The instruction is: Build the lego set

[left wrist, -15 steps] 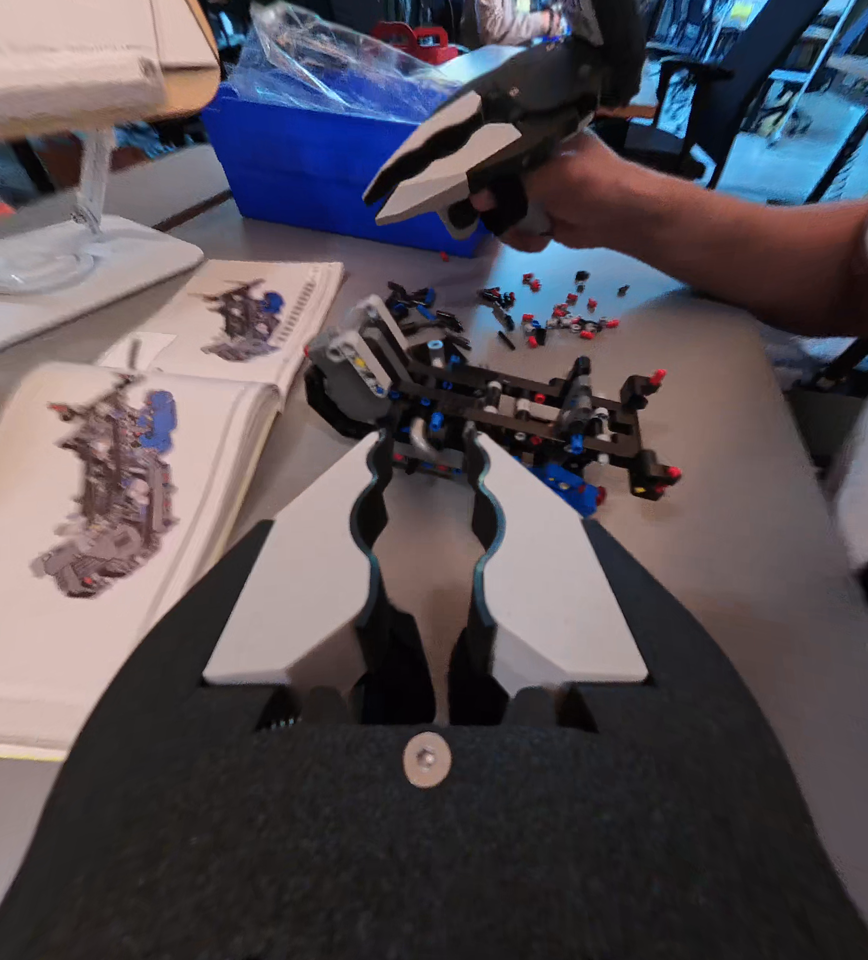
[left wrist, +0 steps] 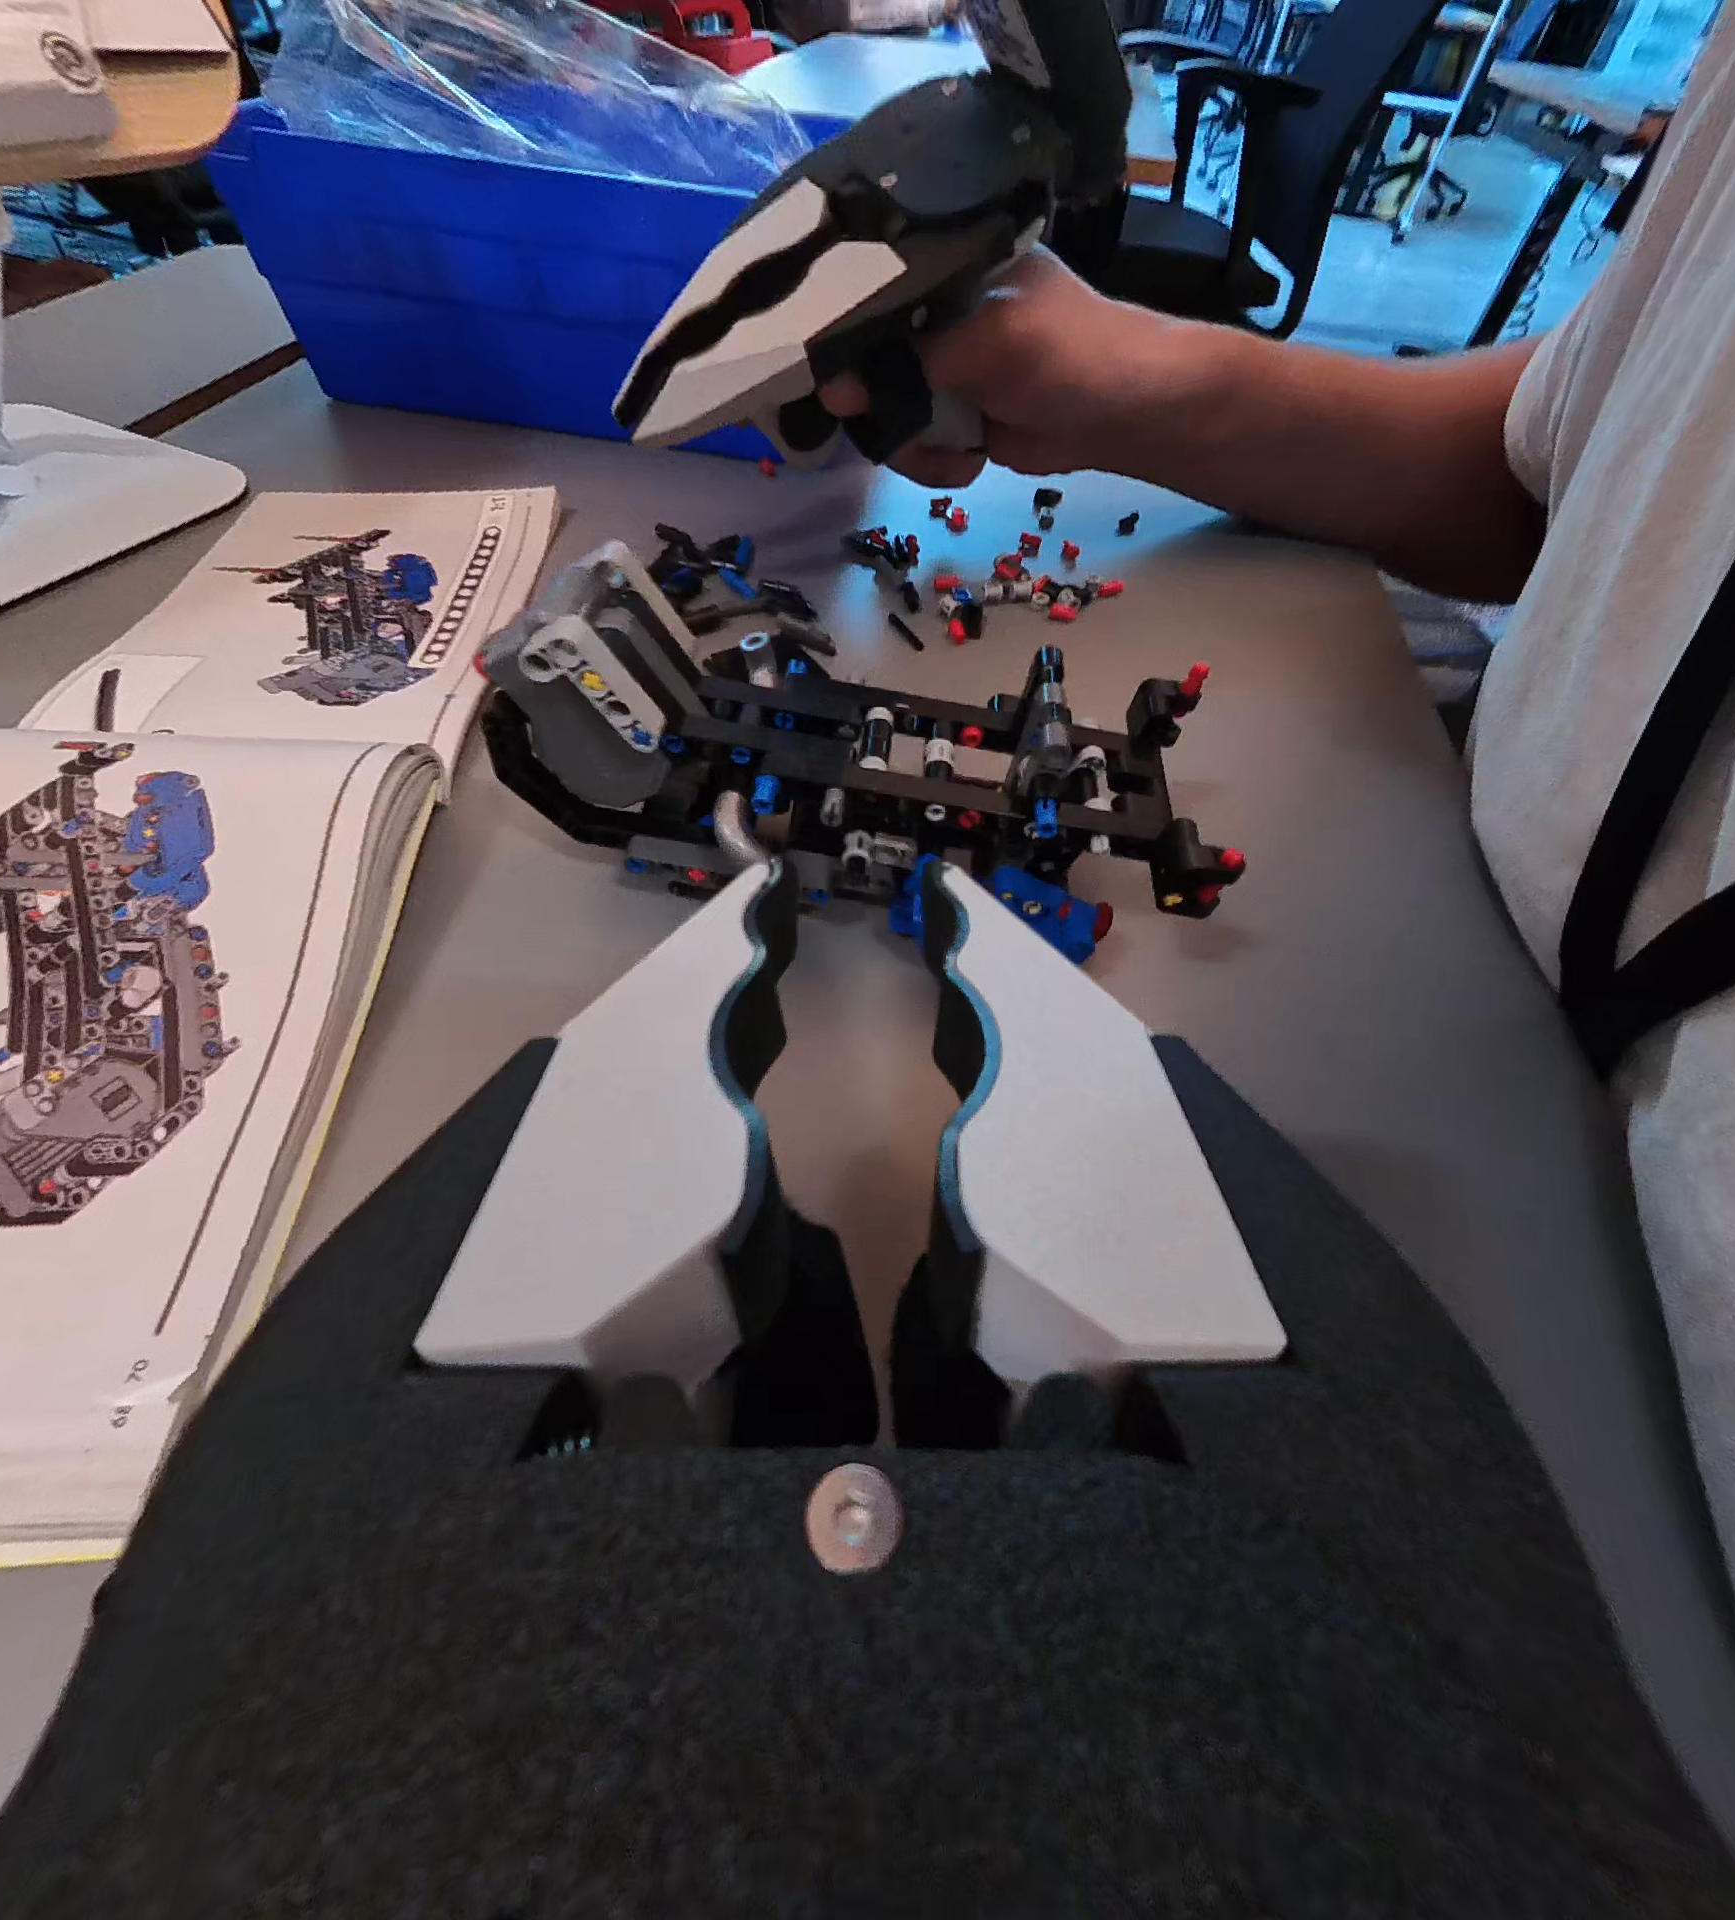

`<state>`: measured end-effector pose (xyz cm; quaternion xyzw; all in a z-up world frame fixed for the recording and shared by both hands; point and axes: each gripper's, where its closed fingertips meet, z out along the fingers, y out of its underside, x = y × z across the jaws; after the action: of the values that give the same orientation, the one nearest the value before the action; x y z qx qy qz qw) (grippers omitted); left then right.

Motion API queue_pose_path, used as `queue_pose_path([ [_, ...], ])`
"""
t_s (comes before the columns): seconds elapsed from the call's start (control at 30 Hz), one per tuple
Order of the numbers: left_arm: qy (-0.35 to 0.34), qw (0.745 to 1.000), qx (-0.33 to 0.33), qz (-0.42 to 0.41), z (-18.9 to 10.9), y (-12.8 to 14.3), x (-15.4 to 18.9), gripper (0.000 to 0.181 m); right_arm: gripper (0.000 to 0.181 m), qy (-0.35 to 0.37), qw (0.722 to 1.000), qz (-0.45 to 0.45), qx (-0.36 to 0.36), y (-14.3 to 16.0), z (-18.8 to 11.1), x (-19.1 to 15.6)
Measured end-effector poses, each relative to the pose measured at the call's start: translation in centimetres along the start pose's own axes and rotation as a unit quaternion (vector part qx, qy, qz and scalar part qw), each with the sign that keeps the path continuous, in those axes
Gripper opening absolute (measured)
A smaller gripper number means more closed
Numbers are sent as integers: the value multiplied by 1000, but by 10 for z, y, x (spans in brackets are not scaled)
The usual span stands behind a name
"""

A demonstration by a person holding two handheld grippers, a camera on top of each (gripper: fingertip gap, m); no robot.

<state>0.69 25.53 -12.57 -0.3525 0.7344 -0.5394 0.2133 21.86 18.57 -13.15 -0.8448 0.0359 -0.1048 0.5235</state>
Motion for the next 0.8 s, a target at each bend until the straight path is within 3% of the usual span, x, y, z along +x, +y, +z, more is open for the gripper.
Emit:
queue_pose_path([
  [0.37,-13,999,-32,27,-1,11,1,21,16,4,999,-43,19,-14,-9,-12],
  [0.5,-5,998,-50,41,0,17,7,22,17,-23,996,-72,40,-24,-16,-32],
  [0.67,-1,986,-93,136,7,32,26,24,23,-140,980,-132,53,-33,-38,-114],
  [0.8,-40,963,-118,239,14,40,34,29,23,-231,963,-116,82,-38,-73,-194],
])
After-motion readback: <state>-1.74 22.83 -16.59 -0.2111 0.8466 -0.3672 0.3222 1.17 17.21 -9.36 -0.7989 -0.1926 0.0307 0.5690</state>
